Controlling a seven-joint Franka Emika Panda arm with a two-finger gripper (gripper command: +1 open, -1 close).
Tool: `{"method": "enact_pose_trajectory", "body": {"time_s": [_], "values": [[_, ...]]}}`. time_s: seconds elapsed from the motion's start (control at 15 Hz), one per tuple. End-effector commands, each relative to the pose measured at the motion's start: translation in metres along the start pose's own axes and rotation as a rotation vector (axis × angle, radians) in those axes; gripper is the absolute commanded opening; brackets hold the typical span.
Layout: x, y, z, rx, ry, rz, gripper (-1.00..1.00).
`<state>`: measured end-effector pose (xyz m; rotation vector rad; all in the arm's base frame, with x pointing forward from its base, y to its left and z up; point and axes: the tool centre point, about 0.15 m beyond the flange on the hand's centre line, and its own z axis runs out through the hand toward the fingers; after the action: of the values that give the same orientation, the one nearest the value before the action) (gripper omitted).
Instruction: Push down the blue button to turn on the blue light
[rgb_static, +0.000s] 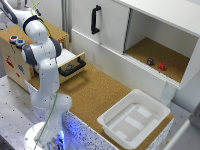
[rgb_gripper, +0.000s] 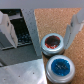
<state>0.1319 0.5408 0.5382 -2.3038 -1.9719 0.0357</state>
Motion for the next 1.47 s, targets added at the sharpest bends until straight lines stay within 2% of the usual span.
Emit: {"method": "enact_pose_trajectory", "body": {"time_s": [0.0, 0.8, 1.4], "values": [[0.005, -0.002, 0.009, -0.089, -0.074, 0.015, -1.00], [-0.021, 0.014, 0.044, -0.081, -0.079, 0.055, -1.00], [-0.030, 0.040, 0.086, -0.040, -0.059, 0.145, -1.00]]}}
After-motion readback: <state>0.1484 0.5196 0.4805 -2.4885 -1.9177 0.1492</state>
